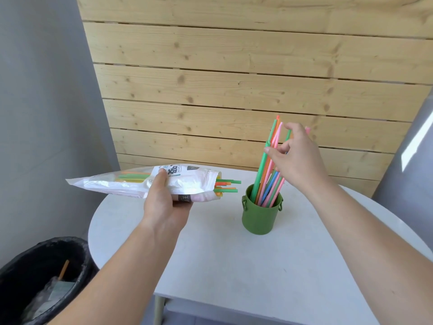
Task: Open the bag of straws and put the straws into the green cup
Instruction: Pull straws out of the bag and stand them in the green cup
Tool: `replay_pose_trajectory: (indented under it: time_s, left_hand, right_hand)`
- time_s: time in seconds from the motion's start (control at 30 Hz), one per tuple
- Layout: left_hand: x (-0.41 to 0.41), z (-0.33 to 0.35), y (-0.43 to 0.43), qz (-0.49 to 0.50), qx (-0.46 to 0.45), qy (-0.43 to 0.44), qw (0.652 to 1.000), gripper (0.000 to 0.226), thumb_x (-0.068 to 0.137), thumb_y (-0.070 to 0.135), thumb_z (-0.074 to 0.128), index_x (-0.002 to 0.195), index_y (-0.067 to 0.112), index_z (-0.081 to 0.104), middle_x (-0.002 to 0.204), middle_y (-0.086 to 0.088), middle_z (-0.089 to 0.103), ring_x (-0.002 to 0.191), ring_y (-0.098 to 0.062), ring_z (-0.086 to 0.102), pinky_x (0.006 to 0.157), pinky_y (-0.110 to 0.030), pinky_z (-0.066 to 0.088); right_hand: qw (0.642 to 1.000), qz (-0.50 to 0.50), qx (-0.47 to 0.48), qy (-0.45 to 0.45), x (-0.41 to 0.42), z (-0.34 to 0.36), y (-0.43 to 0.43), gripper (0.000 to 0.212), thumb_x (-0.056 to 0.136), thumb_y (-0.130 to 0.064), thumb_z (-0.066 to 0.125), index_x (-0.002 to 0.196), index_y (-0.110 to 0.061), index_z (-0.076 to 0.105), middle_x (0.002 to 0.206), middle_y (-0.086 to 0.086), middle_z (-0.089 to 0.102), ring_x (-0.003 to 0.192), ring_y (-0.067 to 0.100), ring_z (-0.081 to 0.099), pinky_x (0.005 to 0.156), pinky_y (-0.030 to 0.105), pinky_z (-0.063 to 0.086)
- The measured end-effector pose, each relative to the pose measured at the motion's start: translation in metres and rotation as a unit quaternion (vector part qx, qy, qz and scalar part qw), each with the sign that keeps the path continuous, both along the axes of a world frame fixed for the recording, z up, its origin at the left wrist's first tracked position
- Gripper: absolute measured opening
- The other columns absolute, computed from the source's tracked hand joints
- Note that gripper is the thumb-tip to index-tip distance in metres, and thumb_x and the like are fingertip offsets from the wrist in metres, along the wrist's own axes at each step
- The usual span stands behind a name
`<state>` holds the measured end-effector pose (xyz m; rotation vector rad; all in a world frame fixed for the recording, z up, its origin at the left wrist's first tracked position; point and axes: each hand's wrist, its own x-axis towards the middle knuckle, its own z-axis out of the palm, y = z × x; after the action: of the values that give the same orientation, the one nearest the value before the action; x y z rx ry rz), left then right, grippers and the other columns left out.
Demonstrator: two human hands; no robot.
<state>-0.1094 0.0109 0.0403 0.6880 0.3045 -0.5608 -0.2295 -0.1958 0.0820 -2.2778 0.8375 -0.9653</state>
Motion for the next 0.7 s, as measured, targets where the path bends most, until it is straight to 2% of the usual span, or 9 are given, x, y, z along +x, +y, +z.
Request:
replay_pose_trajectory:
  time_s: [0.1, 0.17, 0.2, 0.27, 0.33, 0.43, 0.5, 0.6, 0.7]
  left_hand:
    - [-0.002, 0.002, -0.002, -0.002, -0.003, 0.001, 1.000, 0.035, 0.101, 0.028, 0.065, 0.132, 0.014, 0.058, 0.122, -0.009, 0.073, 0.106, -0.026, 0.074, 0.075, -0.043, 0.060]
    - [-0.003, 0.004, -0.002, -0.005, -0.006, -0.003, 1.000, 0.036, 0.102, 0.028, 0.064, 0.134, 0.013, 0.058, 0.121, -0.009, 0.074, 0.105, -0.026, 0.074, 0.073, -0.043, 0.059]
    - [-0.004, 0.004, -0.002, -0.007, -0.007, -0.007, 1.000, 0.037, 0.102, 0.028, 0.064, 0.135, 0.012, 0.059, 0.119, -0.009, 0.074, 0.103, -0.026, 0.074, 0.072, -0.042, 0.059]
    - [-0.005, 0.005, -0.003, -0.012, -0.013, -0.017, 1.000, 0.036, 0.103, 0.028, 0.062, 0.135, 0.011, 0.059, 0.119, -0.010, 0.074, 0.103, -0.026, 0.074, 0.073, -0.042, 0.059]
    - [-0.007, 0.006, -0.004, -0.017, -0.020, -0.029, 0.999, 0.036, 0.103, 0.028, 0.062, 0.135, 0.011, 0.059, 0.123, -0.010, 0.074, 0.108, -0.028, 0.074, 0.086, -0.046, 0.060]
    - [-0.012, 0.007, -0.007, -0.032, -0.028, -0.052, 0.998, 0.038, 0.103, 0.028, 0.063, 0.136, 0.010, 0.059, 0.126, -0.012, 0.073, 0.113, -0.030, 0.073, 0.102, -0.052, 0.055]
    - [-0.014, 0.006, -0.010, -0.042, -0.029, -0.070, 0.996, 0.040, 0.103, 0.029, 0.063, 0.137, 0.009, 0.059, 0.128, -0.013, 0.073, 0.115, -0.031, 0.073, 0.104, -0.054, 0.054]
    - [-0.017, 0.006, -0.011, -0.044, -0.024, -0.083, 0.995, 0.042, 0.102, 0.030, 0.064, 0.138, 0.009, 0.059, 0.129, -0.013, 0.073, 0.115, -0.032, 0.073, 0.103, -0.055, 0.055]
    - [-0.018, 0.007, -0.011, -0.039, -0.025, -0.091, 0.995, 0.040, 0.103, 0.029, 0.062, 0.137, 0.008, 0.059, 0.131, -0.014, 0.072, 0.117, -0.032, 0.071, 0.104, -0.054, 0.054]
  right_hand:
    - [0.999, -0.007, -0.009, -0.034, -0.006, 0.001, 0.005, 0.046, 0.092, -0.030, 0.068, 0.130, -0.018, 0.045, 0.070, -0.007, 0.067, 0.071, 0.013, 0.065, 0.070, 0.030, 0.043]
    - [0.998, -0.013, -0.001, -0.058, -0.012, 0.004, 0.012, 0.023, 0.096, -0.033, 0.061, 0.109, -0.018, 0.050, 0.067, -0.006, 0.063, 0.063, 0.010, 0.059, 0.062, 0.030, 0.038]
    - [0.998, -0.010, 0.011, -0.059, -0.014, 0.004, 0.016, 0.018, 0.098, -0.035, 0.056, 0.098, -0.018, 0.052, 0.066, -0.005, 0.061, 0.059, 0.011, 0.056, 0.059, 0.030, 0.037]
    - [0.998, 0.013, 0.057, -0.029, -0.016, 0.002, 0.028, 0.031, 0.100, -0.041, 0.049, 0.084, -0.015, 0.056, 0.065, -0.001, 0.058, 0.054, 0.016, 0.052, 0.057, 0.029, 0.039]
    - [0.987, 0.053, 0.148, 0.019, -0.016, -0.003, 0.043, 0.043, 0.101, -0.047, 0.043, 0.088, -0.009, 0.058, 0.065, 0.005, 0.058, 0.051, 0.019, 0.051, 0.054, 0.032, 0.045]
    - [0.955, 0.097, 0.274, 0.057, -0.019, -0.012, 0.063, 0.040, 0.102, -0.050, 0.042, 0.097, -0.014, 0.060, 0.063, 0.005, 0.059, 0.046, 0.017, 0.049, 0.044, 0.025, 0.041]
    - [0.938, 0.109, 0.326, 0.035, -0.019, -0.017, 0.070, 0.038, 0.100, -0.049, 0.048, 0.097, -0.014, 0.060, 0.061, 0.003, 0.058, 0.044, 0.016, 0.047, 0.042, 0.023, 0.037]
    - [0.914, 0.118, 0.387, -0.025, -0.018, -0.021, 0.074, 0.031, 0.098, -0.038, 0.059, 0.096, -0.008, 0.065, 0.059, 0.003, 0.055, 0.043, 0.015, 0.043, 0.041, 0.022, 0.034]
    - [0.905, 0.138, 0.399, -0.049, -0.015, -0.024, 0.077, 0.023, 0.095, -0.027, 0.066, 0.098, -0.005, 0.067, 0.065, 0.006, 0.056, 0.045, 0.014, 0.044, 0.043, 0.024, 0.036]
